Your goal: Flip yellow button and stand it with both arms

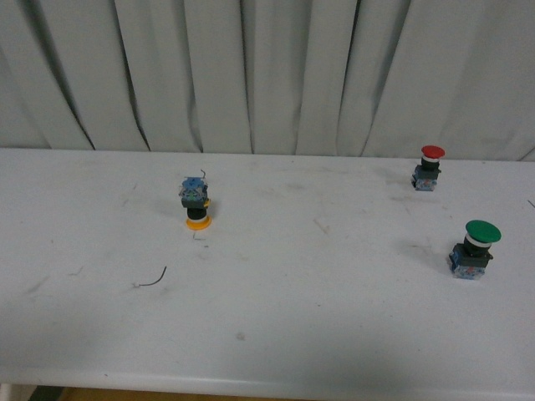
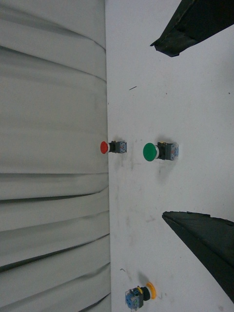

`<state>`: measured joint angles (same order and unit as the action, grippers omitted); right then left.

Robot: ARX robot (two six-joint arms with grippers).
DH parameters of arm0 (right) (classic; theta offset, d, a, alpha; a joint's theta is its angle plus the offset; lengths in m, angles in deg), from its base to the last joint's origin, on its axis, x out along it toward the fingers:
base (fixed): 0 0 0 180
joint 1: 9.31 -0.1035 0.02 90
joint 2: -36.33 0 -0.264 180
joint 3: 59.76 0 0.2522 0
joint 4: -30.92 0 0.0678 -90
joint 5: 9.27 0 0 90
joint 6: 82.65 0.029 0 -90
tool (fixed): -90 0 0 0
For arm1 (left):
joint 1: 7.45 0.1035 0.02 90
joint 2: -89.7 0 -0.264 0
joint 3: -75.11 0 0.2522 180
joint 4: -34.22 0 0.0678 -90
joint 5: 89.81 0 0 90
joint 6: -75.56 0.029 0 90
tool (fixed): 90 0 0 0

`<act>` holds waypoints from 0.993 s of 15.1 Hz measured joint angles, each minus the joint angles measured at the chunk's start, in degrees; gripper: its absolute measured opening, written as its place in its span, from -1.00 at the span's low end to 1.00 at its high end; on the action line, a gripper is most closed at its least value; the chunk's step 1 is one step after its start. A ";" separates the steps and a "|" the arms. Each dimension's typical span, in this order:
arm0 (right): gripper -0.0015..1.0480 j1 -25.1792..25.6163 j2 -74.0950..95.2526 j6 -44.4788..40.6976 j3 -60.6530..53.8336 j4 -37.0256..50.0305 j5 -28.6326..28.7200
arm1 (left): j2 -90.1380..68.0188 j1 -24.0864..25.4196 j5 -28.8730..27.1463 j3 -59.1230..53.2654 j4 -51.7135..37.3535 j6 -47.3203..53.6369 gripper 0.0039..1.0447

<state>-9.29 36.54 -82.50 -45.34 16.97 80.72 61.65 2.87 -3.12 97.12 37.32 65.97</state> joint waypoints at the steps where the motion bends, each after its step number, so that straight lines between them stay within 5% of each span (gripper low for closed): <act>1: 0.87 0.00 0.00 0.00 0.00 -0.02 0.00 | -2.19 0.35 1.16 0.35 -1.86 0.15 0.88; 6: 0.87 0.00 0.00 0.00 0.00 0.00 -0.02 | -33.20 -1.77 9.90 13.09 -21.68 5.25 0.88; 8: 0.87 0.00 0.00 0.00 0.00 0.00 0.00 | -49.29 -5.44 10.16 23.54 -21.99 7.48 0.88; 10: 0.87 0.00 0.00 0.00 0.00 0.00 -0.02 | -70.31 -10.91 10.38 41.46 -15.26 10.27 0.88; 12: 0.87 0.00 0.00 0.00 0.00 0.00 0.00 | -87.65 -18.56 7.98 66.55 0.48 12.00 0.88; 14: 0.87 0.00 0.00 0.00 0.00 0.00 0.00 | -91.34 -19.78 5.75 71.60 4.85 12.70 0.88; 15: 0.87 0.00 0.00 0.00 0.00 0.00 0.00 | -96.67 -20.15 2.62 80.08 14.60 11.80 0.88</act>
<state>-9.29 36.54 -82.50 -45.34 16.97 80.72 -35.02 -17.28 -0.50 177.21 51.92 77.78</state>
